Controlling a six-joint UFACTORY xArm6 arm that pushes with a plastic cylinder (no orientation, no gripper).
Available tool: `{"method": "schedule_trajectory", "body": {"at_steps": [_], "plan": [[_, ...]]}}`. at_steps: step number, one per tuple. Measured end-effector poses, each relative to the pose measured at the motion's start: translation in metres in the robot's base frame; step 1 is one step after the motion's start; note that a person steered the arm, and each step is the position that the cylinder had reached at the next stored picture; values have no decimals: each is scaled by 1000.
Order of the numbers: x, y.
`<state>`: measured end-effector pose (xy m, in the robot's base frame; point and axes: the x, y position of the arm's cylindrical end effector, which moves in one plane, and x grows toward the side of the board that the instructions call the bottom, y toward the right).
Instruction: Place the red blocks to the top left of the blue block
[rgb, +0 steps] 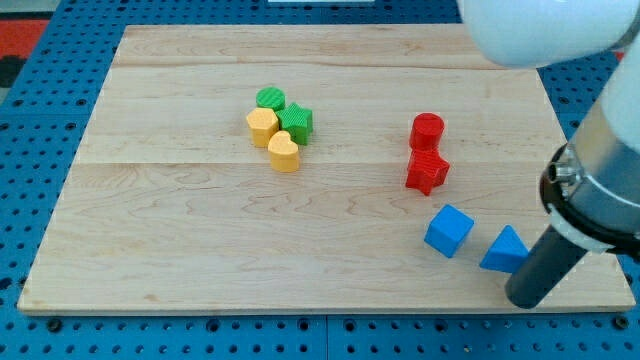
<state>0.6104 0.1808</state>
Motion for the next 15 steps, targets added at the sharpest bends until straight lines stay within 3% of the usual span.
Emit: {"method": "schedule_trajectory", "body": {"at_steps": [3,5,6,8,9,10,11,15], "plan": [[-2,-124],[-94,-114],[-132,-138],[-243,-131],[-261,-87],[-235,-45],[-194,-51],[-166,-87]]}}
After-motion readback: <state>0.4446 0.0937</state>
